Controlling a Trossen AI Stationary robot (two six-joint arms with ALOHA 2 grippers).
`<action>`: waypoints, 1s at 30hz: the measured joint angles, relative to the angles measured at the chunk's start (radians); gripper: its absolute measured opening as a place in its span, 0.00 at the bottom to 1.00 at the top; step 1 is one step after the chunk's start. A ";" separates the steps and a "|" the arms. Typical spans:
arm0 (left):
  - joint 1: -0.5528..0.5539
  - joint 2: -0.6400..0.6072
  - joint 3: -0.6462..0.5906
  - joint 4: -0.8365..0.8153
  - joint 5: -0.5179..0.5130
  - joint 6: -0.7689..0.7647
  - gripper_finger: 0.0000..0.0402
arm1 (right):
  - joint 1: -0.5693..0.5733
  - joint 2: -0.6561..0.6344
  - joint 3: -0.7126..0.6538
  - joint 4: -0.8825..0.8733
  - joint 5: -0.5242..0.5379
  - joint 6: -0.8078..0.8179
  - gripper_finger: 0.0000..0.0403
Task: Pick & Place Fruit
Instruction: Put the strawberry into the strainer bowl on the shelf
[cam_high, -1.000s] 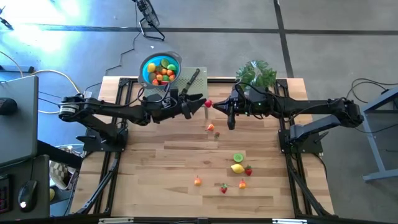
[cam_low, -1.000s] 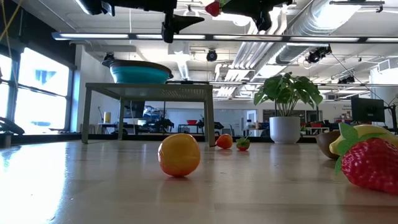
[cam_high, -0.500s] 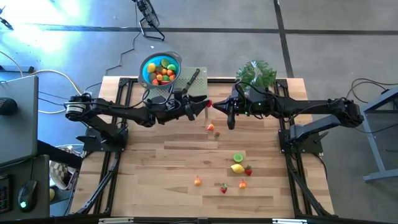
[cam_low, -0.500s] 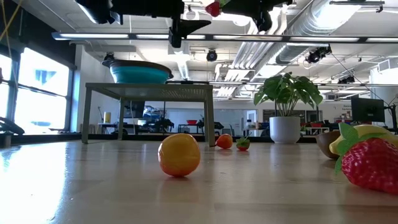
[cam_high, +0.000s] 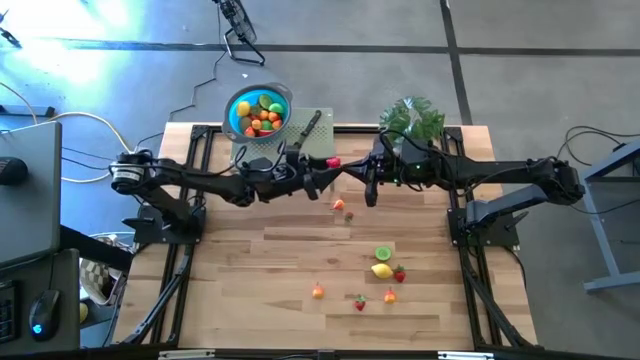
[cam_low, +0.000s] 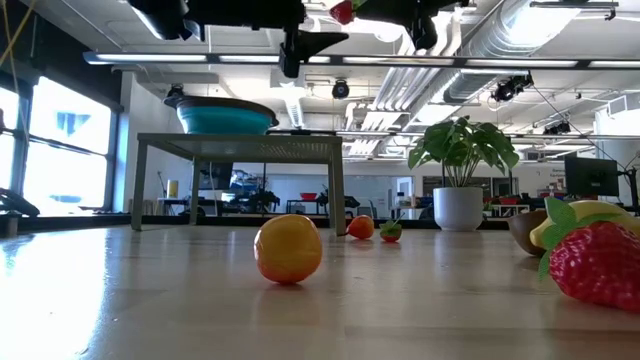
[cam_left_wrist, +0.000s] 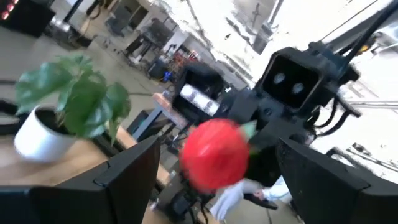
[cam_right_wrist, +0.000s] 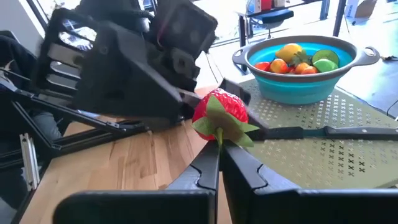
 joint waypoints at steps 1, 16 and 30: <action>0.000 0.008 0.015 0.004 0.000 0.012 0.78 | 0.000 0.000 0.000 -0.004 0.000 0.004 0.01; 0.000 0.010 0.051 -0.072 0.023 0.022 0.78 | 0.000 0.000 0.000 -0.010 0.003 0.018 0.01; 0.000 0.010 0.051 -0.076 0.034 0.021 0.48 | 0.000 0.000 0.000 -0.010 0.002 0.015 0.01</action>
